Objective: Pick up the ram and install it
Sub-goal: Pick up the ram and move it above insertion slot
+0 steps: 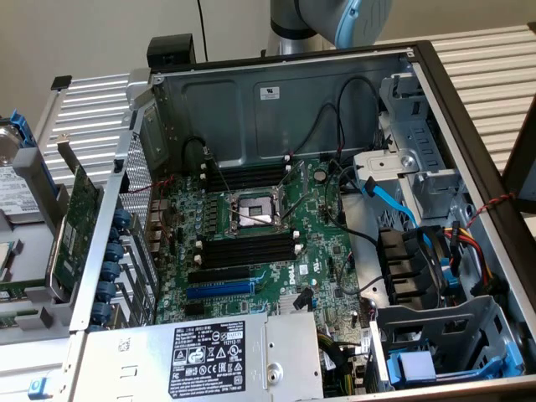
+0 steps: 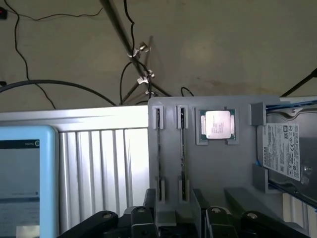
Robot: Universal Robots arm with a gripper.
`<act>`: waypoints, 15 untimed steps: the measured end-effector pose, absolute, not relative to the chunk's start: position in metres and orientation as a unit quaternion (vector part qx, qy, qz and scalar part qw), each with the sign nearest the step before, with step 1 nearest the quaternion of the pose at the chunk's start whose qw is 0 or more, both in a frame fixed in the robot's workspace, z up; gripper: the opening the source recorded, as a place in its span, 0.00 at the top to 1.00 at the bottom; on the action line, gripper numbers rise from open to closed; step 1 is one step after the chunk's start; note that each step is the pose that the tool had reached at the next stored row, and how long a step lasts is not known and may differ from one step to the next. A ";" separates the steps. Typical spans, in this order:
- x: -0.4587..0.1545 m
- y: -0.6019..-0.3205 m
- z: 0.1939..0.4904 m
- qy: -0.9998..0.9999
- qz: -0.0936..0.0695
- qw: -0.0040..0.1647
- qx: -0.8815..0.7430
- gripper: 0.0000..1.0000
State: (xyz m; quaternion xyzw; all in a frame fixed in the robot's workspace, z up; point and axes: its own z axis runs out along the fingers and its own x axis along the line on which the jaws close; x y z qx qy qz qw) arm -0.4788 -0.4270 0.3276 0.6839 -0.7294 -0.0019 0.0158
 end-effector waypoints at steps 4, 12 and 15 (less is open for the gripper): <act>-0.479 -0.427 0.320 -0.727 -0.002 0.016 0.687 0.58; -0.479 -0.428 0.313 -0.722 0.003 0.016 0.692 0.58; -0.480 -0.429 0.311 -0.722 0.010 0.011 0.692 0.58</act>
